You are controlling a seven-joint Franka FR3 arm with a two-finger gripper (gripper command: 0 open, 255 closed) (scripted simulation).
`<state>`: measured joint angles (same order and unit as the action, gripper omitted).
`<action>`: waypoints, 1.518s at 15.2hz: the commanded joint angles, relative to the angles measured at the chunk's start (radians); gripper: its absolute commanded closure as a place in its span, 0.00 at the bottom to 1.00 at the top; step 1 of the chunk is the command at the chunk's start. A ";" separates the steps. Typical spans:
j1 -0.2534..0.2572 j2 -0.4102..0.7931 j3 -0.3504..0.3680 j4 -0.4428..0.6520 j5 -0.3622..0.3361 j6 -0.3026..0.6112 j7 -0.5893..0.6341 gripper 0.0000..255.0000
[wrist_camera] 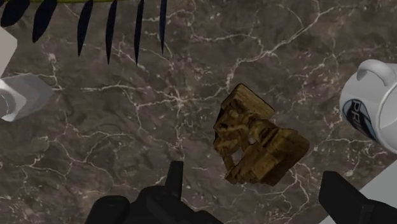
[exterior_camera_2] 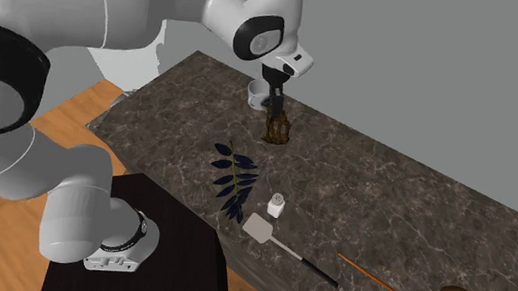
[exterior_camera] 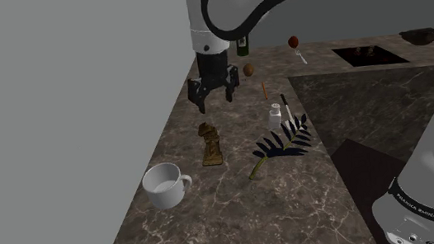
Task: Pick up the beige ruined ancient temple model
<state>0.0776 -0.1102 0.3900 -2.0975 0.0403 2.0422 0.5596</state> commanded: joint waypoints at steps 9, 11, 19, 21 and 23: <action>0.037 0.226 0.042 0.081 -0.109 0.080 0.139 0.00; 0.038 0.238 0.041 0.067 -0.116 0.105 0.144 0.00; 0.039 0.243 0.041 0.064 -0.119 0.112 0.147 1.00; 0.039 0.243 0.041 0.064 -0.119 0.112 0.147 1.00; 0.039 0.243 0.041 0.065 -0.119 0.112 0.147 1.00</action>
<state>0.1162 0.1322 0.4303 -2.0311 -0.0794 2.1542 0.7061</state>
